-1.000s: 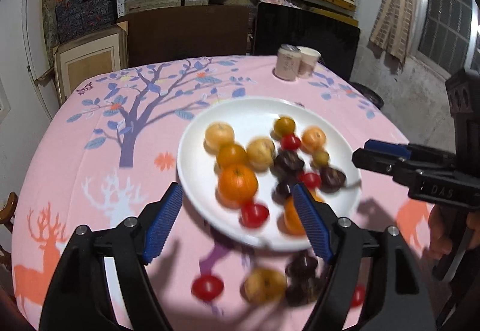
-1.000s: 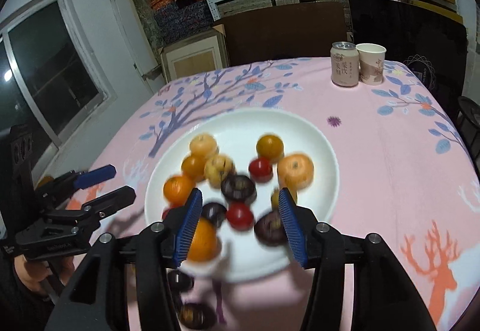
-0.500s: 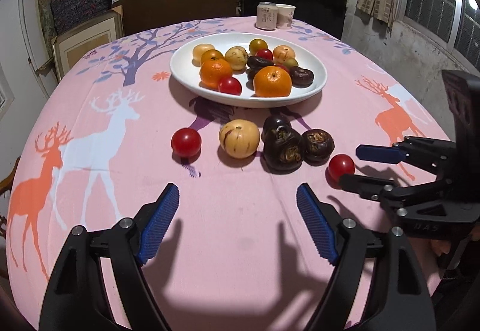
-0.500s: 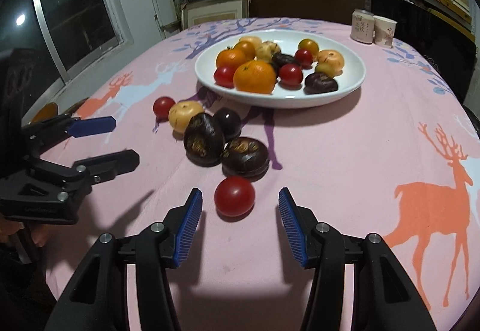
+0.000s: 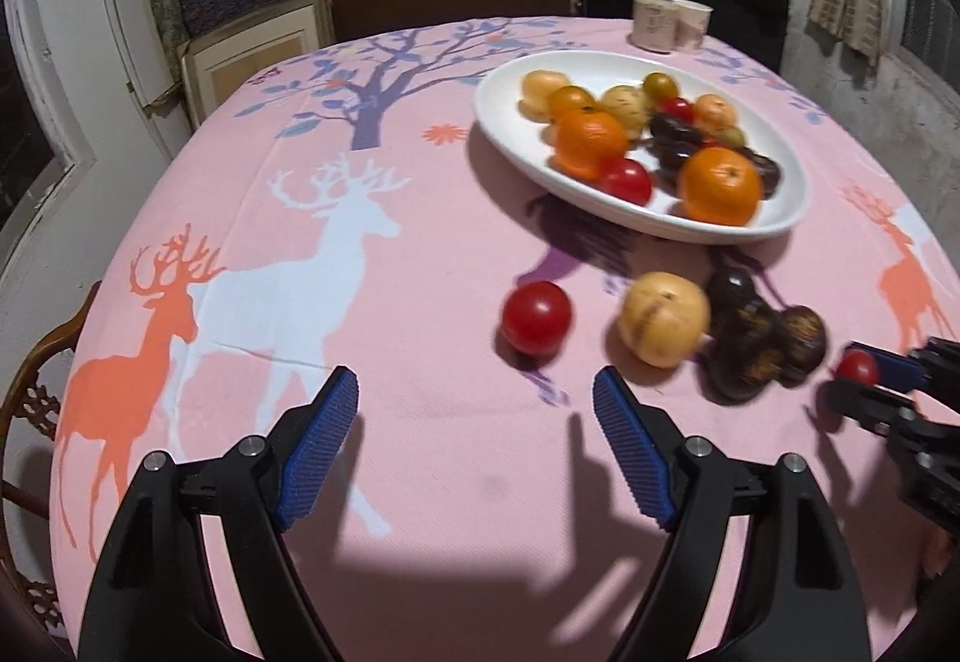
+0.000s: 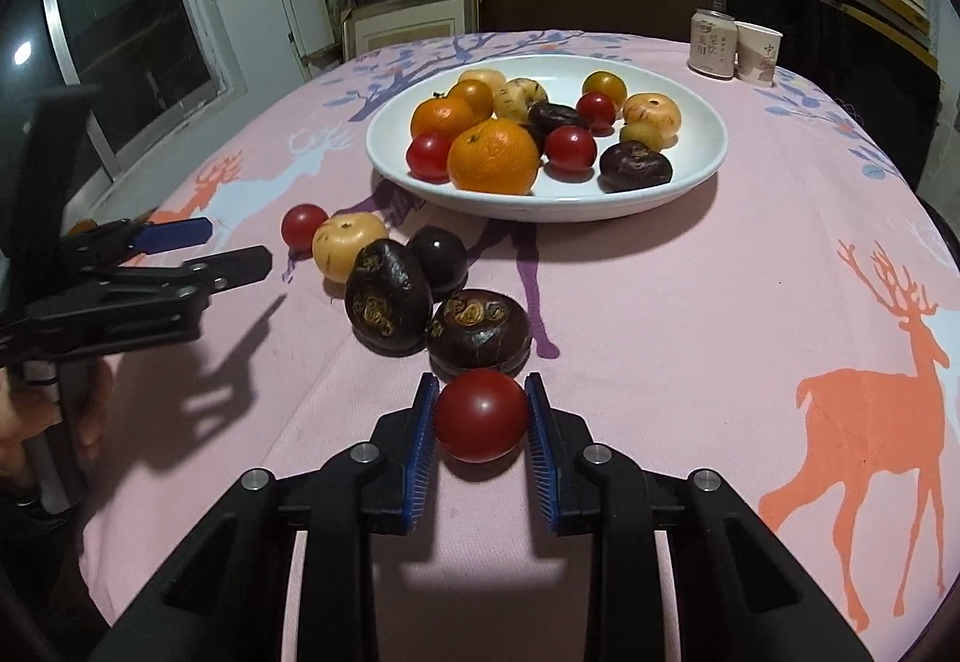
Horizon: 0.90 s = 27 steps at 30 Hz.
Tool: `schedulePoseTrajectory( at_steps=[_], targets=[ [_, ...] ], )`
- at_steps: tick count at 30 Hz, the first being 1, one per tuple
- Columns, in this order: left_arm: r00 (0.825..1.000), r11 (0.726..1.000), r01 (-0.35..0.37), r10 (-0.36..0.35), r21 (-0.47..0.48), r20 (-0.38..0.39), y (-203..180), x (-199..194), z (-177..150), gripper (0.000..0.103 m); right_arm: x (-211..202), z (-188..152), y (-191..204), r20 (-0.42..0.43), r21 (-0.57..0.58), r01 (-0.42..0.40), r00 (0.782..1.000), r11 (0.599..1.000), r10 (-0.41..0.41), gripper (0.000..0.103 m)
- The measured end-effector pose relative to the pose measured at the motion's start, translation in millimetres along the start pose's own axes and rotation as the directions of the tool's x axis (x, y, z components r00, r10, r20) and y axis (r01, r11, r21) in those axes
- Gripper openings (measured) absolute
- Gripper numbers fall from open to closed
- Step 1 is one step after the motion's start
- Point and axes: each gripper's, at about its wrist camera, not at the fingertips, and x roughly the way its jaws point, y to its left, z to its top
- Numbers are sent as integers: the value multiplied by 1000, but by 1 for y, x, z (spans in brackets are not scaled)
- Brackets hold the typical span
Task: Organize fruits
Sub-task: 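Grasp a red tomato with the right tool while the left tool grasps another red tomato, then carry both red tomatoes over the white plate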
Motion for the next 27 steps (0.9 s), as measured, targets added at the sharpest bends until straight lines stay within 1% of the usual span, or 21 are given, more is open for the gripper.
schedulePoseTrajectory(
  at_steps=[1,3,6,8,9,11,13,15,19,22,27],
  targets=[
    [1000,1000,1,-1,4,-6,0,5,3,78,0,1,-1,3,3,-5,1000,1000,5,29],
    [1000,1000,3,-3,27,-19,-3,13,7,73,0,1,-2,5,4,-16,1000,1000,16,29],
    [1000,997,6,-4,71,-26,-14,22,14,70,0,1,-2,1,8,-30,1000,1000,30,29],
    [999,996,-2,5,92,-36,-19,30,17,52,1,1,-4,0,19,-38,999,999,38,29],
    [999,996,12,-8,90,-41,-20,32,19,49,1,1,-5,0,22,-40,999,999,40,29],
    [999,996,37,-34,87,-36,-21,33,20,29,0,1,-4,4,20,-41,999,999,41,29],
    [999,994,34,-32,105,-21,-26,30,19,29,-1,1,-3,11,16,-41,999,999,41,29],
    [999,993,45,-43,113,-23,-28,29,16,28,-1,1,-3,13,14,-40,999,999,40,29],
    [997,995,74,-73,73,-16,-22,20,13,28,-2,1,-4,22,18,-42,999,999,42,29],
    [995,994,98,-99,53,7,-19,5,8,28,-6,1,-5,40,19,-44,998,999,44,29],
    [990,990,134,-136,54,46,-21,-22,-2,28,-12,0,-7,67,29,-44,997,999,42,29]
  ],
)
